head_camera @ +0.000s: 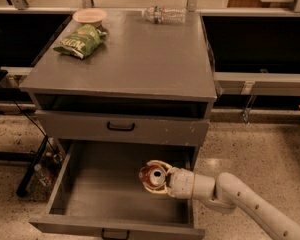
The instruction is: Place coke can into middle drawer
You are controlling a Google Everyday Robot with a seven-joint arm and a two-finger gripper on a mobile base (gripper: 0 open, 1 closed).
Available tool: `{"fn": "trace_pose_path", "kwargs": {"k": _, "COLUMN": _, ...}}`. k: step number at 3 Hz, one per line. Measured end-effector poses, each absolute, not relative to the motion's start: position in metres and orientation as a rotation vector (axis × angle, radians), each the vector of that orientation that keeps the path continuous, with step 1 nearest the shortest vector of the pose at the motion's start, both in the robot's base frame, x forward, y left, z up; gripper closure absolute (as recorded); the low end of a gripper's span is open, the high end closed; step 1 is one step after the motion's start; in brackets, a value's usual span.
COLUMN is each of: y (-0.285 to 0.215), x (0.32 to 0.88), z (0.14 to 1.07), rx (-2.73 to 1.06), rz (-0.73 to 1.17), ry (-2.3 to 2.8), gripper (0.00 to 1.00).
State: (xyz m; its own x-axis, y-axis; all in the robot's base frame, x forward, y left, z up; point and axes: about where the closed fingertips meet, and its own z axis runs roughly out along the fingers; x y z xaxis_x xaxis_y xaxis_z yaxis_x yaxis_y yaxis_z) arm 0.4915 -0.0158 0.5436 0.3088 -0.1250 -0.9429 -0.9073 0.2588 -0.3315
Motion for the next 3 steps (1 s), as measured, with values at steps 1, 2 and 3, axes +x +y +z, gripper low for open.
{"fn": "trace_pose_path", "kwargs": {"k": 1, "y": -0.011, "x": 0.481, "z": 0.529, "rx": -1.220, "rz": 0.769, "ry": 1.159, "gripper": 1.00}}
{"fn": "trace_pose_path", "kwargs": {"k": 2, "y": -0.011, "x": 0.481, "z": 0.529, "rx": -1.220, "rz": 0.769, "ry": 1.159, "gripper": 1.00}}
{"fn": "trace_pose_path", "kwargs": {"k": 3, "y": 0.007, "x": 0.472, "z": 0.491, "rx": -1.216, "rz": 0.863, "ry": 1.200, "gripper": 1.00}}
